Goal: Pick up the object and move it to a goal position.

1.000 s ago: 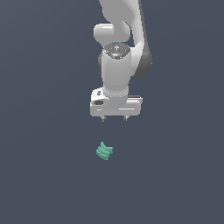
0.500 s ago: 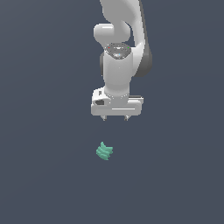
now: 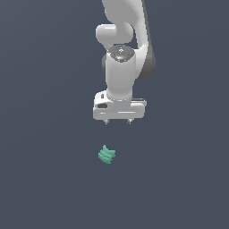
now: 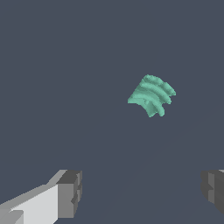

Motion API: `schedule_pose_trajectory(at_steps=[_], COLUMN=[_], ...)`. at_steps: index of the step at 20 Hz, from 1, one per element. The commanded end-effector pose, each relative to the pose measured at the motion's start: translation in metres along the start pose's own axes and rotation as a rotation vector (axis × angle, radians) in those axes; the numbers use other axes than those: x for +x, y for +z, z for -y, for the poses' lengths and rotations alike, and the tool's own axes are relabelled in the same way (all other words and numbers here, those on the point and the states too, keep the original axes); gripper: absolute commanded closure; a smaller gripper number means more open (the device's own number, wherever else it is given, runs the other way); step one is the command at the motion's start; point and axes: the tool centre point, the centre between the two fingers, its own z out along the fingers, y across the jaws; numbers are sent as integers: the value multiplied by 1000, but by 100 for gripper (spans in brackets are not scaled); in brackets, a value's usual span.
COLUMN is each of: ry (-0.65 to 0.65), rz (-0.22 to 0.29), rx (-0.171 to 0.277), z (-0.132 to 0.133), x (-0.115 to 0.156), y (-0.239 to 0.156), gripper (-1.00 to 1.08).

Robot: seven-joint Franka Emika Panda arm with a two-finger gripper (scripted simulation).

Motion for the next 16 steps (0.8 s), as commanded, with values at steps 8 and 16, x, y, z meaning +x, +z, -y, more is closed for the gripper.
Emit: schedule_pose_trajectory(at_steps=[8,16], ry=[-138,-334], rz=[11,27], rx=[-4,-4], z=[-6,-15], x=[14,33], y=[12,30], gripper=[-92,-92])
